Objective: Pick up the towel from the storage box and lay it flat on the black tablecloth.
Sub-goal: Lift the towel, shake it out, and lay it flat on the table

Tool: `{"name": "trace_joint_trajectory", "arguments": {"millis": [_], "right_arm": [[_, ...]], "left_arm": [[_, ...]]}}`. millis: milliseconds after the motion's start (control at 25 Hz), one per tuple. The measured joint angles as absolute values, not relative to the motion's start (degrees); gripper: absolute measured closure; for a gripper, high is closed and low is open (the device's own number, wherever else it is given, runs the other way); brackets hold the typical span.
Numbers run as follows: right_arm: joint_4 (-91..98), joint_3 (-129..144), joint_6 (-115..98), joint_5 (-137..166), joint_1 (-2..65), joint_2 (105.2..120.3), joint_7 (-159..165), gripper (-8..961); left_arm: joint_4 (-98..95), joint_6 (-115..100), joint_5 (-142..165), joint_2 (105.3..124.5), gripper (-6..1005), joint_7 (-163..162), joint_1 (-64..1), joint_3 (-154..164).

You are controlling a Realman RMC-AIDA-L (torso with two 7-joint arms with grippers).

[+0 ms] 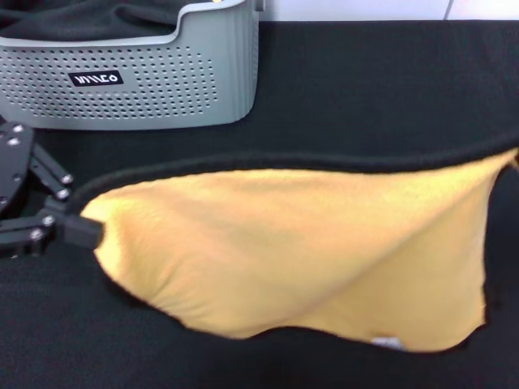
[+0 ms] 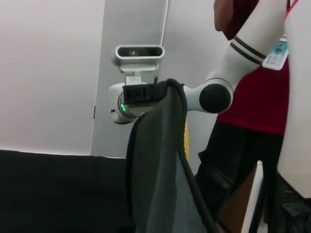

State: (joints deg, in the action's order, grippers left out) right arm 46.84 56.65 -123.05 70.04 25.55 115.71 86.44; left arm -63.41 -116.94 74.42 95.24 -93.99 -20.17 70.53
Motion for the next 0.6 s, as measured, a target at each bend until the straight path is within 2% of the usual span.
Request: {"name": "trace_joint_trajectory", "arguments": {"millis": [320,600], "right_arm": [[43.29,70.40,-123.03,60.77,23.10,116.07,84.72,949],[37.16,79.23,-122.98,55.36,22.43,116.20,81.82,949]], "left_arm": [[-71.71,-117.08,72.82,91.87,964,-98.44,-15.73,71.05],[-75.30,-117.25,71.97,89.74,964,-100.08,-13.34,71.17]]}}
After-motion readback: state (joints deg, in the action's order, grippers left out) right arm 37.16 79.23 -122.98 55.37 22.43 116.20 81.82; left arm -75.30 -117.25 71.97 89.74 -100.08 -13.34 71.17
